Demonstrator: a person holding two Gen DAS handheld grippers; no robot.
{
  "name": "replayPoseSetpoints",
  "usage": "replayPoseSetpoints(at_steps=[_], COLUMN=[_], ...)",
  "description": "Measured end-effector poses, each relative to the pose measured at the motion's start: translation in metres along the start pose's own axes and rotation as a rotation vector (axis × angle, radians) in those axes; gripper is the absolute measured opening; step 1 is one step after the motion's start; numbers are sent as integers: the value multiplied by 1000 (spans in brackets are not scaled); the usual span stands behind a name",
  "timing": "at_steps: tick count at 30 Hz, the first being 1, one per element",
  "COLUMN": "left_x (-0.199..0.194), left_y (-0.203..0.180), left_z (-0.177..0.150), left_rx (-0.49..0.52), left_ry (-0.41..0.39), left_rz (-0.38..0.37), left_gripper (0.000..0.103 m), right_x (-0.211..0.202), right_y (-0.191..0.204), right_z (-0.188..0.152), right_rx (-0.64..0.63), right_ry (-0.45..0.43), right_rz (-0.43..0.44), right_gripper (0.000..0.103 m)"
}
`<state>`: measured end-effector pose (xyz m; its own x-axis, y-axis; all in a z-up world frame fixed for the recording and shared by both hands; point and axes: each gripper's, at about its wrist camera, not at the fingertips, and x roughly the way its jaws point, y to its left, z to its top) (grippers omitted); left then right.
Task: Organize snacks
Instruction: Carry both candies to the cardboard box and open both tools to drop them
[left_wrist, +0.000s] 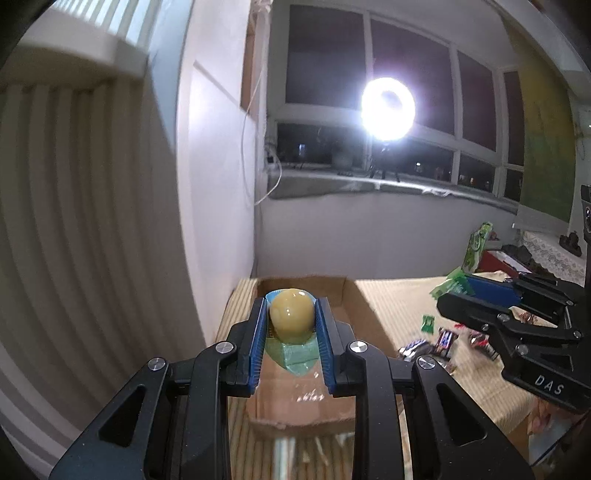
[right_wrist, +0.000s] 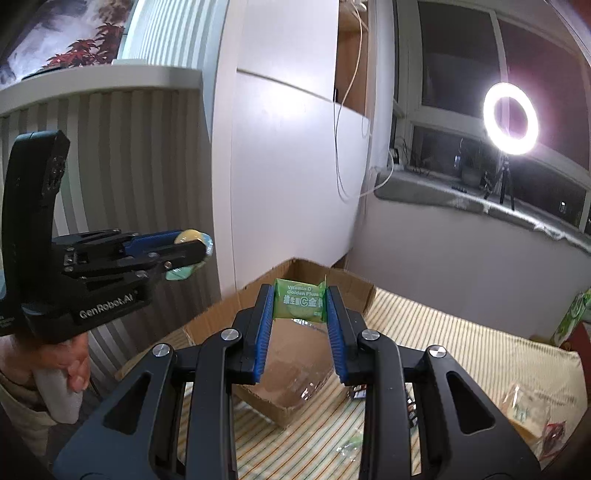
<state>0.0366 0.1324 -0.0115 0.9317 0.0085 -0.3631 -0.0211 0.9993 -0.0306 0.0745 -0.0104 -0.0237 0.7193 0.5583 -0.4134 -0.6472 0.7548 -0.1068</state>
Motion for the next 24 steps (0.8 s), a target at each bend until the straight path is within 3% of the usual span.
replayPoseSetpoints(at_steps=[7,15,18,19,20,22,24], left_x=[17,73,89,91,90,86,82], left_y=[5,26,26,26,28,29,33], left_z=[-1,-32,-46,-46,-47,-46,-45], left_rx=[5,-26,-7,-10,-18,-34,-54], left_ry=[16,148,195,196,189,163,157], left_rz=[-22,-22,-22,-15,-7,-4,-3], left_gripper=[24,24,28,36,53,70,71], right_x=[28,107,119,119,118,115,112], right_y=[-4,-8,-8,-9,-9,-11,-13], right_z=[-8,-52,-62,-64,-64,-63,-61], right_rx=[12,66,49,42,40,40,46], right_ry=[43,200,225,221,220,215,206], right_rz=[20,75,63,57,55,52,46], right_gripper=[29,29,38,41,43,49,49])
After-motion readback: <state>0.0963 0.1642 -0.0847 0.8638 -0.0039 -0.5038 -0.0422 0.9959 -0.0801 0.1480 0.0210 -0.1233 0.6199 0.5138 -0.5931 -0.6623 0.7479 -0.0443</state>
